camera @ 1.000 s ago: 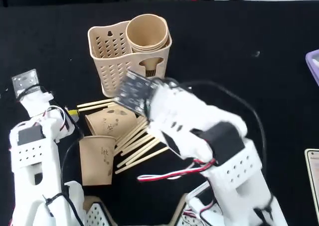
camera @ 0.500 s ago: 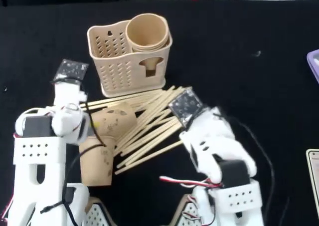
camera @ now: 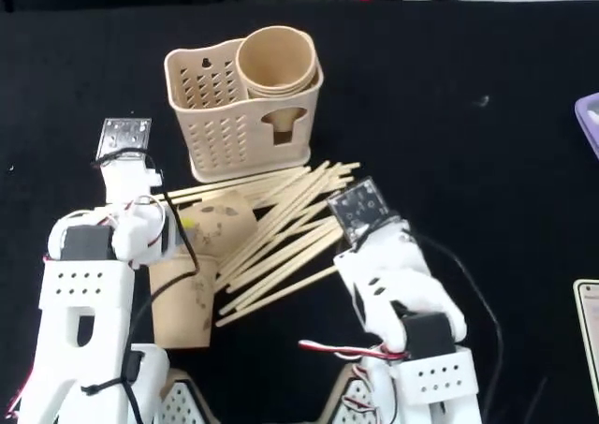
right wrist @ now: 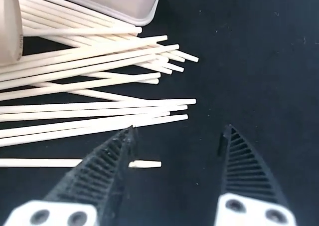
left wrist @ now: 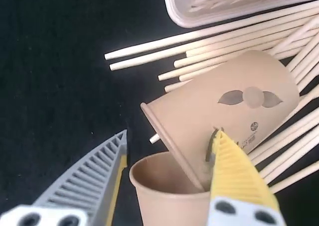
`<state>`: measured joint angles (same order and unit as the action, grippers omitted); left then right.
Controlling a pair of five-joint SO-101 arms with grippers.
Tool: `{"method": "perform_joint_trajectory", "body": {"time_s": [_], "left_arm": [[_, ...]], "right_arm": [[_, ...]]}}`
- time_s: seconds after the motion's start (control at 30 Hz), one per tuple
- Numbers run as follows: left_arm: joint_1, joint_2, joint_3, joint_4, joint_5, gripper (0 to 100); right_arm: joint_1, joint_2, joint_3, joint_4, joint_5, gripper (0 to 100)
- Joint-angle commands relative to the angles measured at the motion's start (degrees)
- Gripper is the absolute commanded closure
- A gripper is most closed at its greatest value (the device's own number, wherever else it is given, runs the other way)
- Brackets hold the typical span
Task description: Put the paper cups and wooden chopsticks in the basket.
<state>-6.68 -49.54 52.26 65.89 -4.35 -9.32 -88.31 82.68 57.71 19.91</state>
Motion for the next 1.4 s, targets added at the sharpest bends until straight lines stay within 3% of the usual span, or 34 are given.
{"method": "perform_joint_trajectory", "body": {"time_s": [0.0,0.43,0.67,0.77,1.03,1.37], "left_arm": [[0.7,-0.1,0.1,-0.7,0.7,74],[0.2,-0.6,-6.6,3.0,-0.3,73],[0.7,-0.1,-16.7,19.2,-18.6,73],[0.7,-0.1,-16.5,22.1,-25.9,73],[1.0,-0.1,-7.1,15.8,-36.1,73],[14.7,-0.1,-2.9,15.8,-39.6,73]], "right_arm": [[0.6,-3.1,0.9,-1.3,-0.8,73.0],[0.6,-14.3,5.0,2.5,-0.7,73.0],[0.6,-15.1,5.1,2.8,-0.7,73.0],[0.6,-15.3,5.3,2.8,-0.7,73.0],[0.6,-15.3,5.6,2.8,-0.6,73.0],[0.7,-15.3,5.7,2.8,-0.7,73.0]]}}
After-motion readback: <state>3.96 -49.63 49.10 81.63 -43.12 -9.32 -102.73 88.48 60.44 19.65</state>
